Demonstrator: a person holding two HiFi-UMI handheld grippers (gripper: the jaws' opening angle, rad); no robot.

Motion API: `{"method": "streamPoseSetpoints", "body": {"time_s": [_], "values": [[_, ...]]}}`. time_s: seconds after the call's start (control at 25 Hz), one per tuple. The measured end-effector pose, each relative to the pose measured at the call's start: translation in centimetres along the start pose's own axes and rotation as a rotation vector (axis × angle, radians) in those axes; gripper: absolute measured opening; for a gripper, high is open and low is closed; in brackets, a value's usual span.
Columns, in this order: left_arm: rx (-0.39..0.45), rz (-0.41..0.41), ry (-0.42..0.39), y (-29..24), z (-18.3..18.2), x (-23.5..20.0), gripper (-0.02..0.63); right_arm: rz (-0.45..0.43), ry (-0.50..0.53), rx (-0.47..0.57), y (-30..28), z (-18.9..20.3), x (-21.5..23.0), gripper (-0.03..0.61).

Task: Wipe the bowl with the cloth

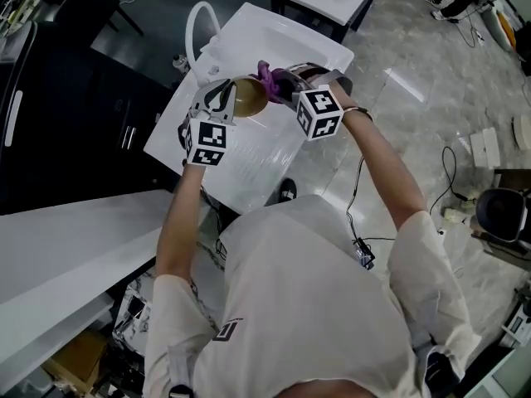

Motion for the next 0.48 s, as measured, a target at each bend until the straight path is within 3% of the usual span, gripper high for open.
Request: {"method": "streamPoseSetpoints", "body": {"time_s": [0.2,0.36,0.48], "values": [[0.031,0.031,0.192,-0.7,0.0,-0.6,0.023,0.013,-0.134,0.059,1.1,0.9,-0.9,0.074],[0.029,0.079,0.272,-1.8,0.1,-0.3,0.023,0.038,-0.241,0.090,1.8,1.6,-2.2,0.074],[0.051,0.100,0.436,-2.3,0.4,-0.5,0.018,0.058,-0.347,0.140,2.2,1.7,-3.8,0.074]]}}
Point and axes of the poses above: the fingertips, and each gripper's own axes: y backward along the fingers, x to its right, z out of its underside, the point moved 7 cm from there along y, backward along the fingers, and after that the axes turned 8 degrees about y, right-handed, at the moved point
